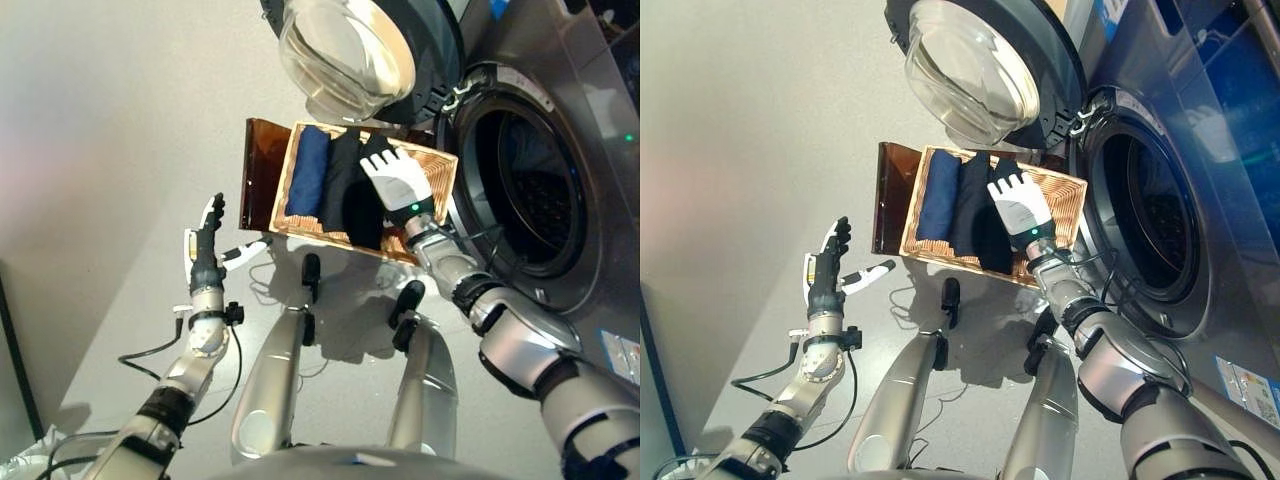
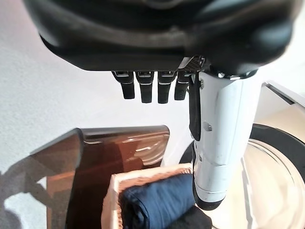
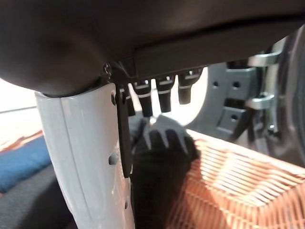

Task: Pick up the clothes and place them into the washing machine

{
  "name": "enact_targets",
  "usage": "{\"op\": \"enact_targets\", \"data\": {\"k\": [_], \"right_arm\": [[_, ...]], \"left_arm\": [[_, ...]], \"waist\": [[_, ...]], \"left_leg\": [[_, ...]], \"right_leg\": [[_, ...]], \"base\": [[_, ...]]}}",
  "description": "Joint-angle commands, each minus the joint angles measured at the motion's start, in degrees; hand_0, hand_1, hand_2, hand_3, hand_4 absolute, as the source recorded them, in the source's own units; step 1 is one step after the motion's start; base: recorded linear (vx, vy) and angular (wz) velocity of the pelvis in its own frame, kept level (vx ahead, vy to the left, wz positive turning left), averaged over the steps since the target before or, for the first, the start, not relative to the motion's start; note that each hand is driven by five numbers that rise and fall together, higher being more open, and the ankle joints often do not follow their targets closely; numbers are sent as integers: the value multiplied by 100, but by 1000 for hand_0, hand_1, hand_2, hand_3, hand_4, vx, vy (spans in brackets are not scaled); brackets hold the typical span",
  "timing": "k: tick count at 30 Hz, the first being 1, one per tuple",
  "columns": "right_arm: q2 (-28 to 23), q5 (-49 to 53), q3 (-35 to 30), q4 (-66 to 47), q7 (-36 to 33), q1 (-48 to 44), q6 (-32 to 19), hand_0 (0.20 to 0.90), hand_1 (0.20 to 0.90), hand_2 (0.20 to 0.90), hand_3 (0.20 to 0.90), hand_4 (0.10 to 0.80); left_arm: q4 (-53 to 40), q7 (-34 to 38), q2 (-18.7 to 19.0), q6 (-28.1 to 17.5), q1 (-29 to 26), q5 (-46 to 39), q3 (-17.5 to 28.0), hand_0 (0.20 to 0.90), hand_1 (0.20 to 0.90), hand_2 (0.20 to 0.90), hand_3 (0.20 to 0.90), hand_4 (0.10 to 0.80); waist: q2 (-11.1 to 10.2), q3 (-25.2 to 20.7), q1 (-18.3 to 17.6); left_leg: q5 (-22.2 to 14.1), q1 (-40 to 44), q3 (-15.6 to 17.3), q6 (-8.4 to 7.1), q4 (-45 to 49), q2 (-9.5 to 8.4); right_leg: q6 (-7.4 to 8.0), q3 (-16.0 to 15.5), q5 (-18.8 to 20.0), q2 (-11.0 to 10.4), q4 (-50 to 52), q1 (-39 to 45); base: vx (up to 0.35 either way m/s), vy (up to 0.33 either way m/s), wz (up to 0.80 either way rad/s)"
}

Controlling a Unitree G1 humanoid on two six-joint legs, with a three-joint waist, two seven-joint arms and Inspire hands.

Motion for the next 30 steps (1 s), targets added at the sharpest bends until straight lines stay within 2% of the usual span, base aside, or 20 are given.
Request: {"op": "enact_targets", "data": {"k": [1,22,30], "right_arm": [[-176,156,-102,-11,-475,-482,52,900,900,900,900,800],[-189,450,-127,728,-545,-727,143,900,900,900,900,800],[-131,416,-48,1131,-542,-815,215,900,900,900,900,800]], "left_arm": [[-510,241,250,-499,-113,90,275,900,900,900,900,800],[-840,404,269,-483,-203,186,411,900,900,900,900,800],[-936,456,237,-496,-137,260,474,900,900,900,900,800]], "waist": [[36,-80,205],[144,31,312],[289,-29,439]], "left_leg": [[-690,-385,-24,-463,394,117],[-841,-1101,-32,-406,838,27],[-877,-1449,-55,-381,1025,-64]], "right_leg": [[237,65,89,-11,-681,381],[193,140,-70,-107,-218,-237],[163,223,-167,-179,154,-666]], "base": [[19,7,14],[15,12,5],[10,16,3]]}}
